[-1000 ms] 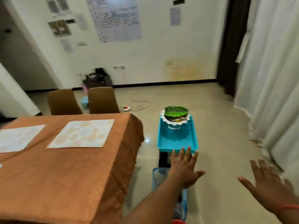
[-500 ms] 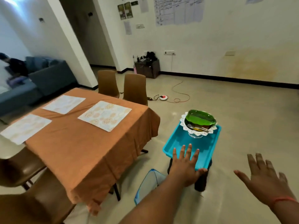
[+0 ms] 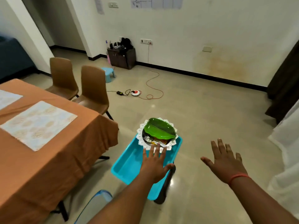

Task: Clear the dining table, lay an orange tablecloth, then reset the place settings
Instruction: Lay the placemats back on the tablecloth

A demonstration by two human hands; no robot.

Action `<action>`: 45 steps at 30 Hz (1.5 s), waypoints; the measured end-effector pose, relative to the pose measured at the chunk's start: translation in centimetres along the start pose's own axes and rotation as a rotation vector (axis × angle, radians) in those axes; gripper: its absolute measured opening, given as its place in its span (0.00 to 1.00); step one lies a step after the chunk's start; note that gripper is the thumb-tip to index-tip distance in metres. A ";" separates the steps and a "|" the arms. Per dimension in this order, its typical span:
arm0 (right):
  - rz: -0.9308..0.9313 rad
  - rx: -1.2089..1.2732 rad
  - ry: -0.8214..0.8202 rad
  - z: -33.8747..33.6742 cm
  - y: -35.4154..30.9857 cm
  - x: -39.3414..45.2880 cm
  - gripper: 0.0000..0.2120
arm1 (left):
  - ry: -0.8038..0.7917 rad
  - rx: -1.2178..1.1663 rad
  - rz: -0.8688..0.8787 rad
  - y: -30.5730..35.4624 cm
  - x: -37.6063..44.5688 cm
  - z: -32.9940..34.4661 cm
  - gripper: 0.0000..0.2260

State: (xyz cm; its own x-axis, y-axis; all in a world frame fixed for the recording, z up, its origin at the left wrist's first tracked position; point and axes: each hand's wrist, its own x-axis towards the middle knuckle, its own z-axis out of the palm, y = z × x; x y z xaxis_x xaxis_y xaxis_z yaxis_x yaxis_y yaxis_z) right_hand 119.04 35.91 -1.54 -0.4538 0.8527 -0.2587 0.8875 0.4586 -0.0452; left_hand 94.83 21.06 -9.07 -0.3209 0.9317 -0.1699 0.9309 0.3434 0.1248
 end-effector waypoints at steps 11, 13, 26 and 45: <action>-0.059 0.011 -0.006 -5.5 7.7 23.7 0.42 | 0.089 -0.037 -0.014 7.1 25.4 -3.9 0.43; -0.113 0.007 -0.008 -6.0 8.2 28.6 0.42 | 0.070 -0.041 -0.059 7.5 29.4 -3.8 0.42; -0.438 -0.167 -0.041 -14.1 6.9 60.5 0.50 | 0.031 -0.187 -0.570 5.9 47.1 -4.2 0.40; -0.922 -0.356 -0.040 -20.3 -24.4 92.0 0.48 | 0.100 -0.212 -1.036 -18.3 68.2 -13.4 0.41</action>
State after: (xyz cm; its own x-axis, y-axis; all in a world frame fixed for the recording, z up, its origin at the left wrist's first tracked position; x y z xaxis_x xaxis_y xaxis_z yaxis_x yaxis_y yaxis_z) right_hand 53.99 108.23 -4.59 -0.9464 0.1179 -0.3006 0.1091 0.9930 0.0460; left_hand 53.56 79.91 -9.86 -0.9617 0.1747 -0.2112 0.1486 0.9798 0.1342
